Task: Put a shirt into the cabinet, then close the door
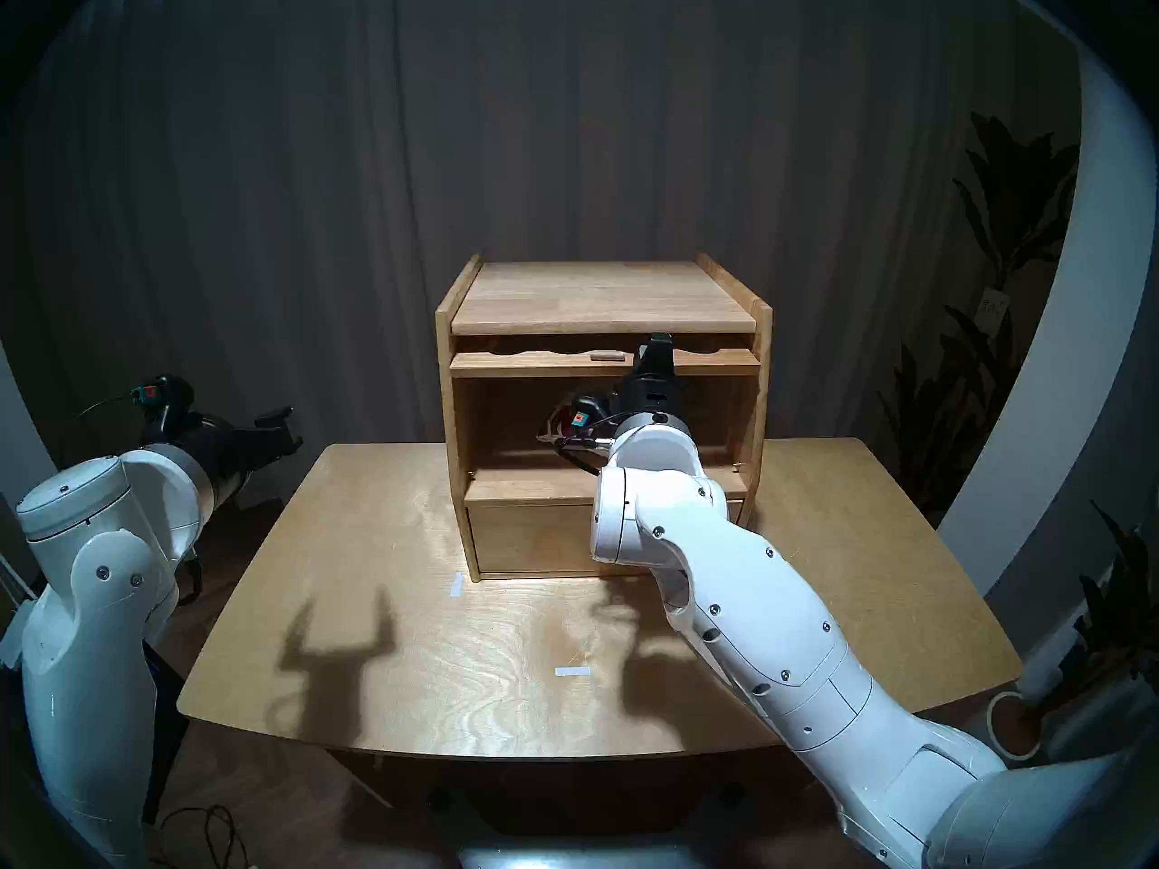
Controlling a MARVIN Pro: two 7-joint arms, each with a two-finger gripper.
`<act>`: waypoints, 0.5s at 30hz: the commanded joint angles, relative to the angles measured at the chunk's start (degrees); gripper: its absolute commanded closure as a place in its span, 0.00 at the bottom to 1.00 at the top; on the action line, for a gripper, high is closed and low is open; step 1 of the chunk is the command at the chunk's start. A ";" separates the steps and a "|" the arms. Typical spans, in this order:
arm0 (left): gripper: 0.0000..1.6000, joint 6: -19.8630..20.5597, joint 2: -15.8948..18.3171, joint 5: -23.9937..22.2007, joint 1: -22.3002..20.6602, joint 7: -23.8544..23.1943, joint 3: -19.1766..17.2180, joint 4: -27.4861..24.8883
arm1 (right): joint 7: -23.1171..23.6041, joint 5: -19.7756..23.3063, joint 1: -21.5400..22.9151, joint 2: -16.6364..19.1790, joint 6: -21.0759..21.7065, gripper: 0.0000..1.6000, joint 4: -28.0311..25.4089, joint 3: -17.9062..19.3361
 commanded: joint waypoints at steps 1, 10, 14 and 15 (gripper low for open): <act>0.00 -0.30 -0.07 0.17 -0.20 0.10 -0.39 -0.80 | 0.99 -1.81 -0.10 0.15 0.77 1.00 -3.06 -1.05; 0.00 -0.28 -0.11 0.23 -0.21 0.05 -0.40 -0.80 | 4.16 -4.75 -1.53 2.97 1.69 1.00 -6.25 -1.98; 0.00 -0.27 -0.12 0.25 -0.22 0.03 -0.40 -0.80 | 4.89 -5.51 -1.65 3.54 2.01 1.00 -7.24 -2.24; 0.00 -0.27 -0.12 0.25 -0.22 0.03 -0.40 -0.80 | 5.13 -5.73 -1.63 3.53 2.09 1.00 -7.40 -2.42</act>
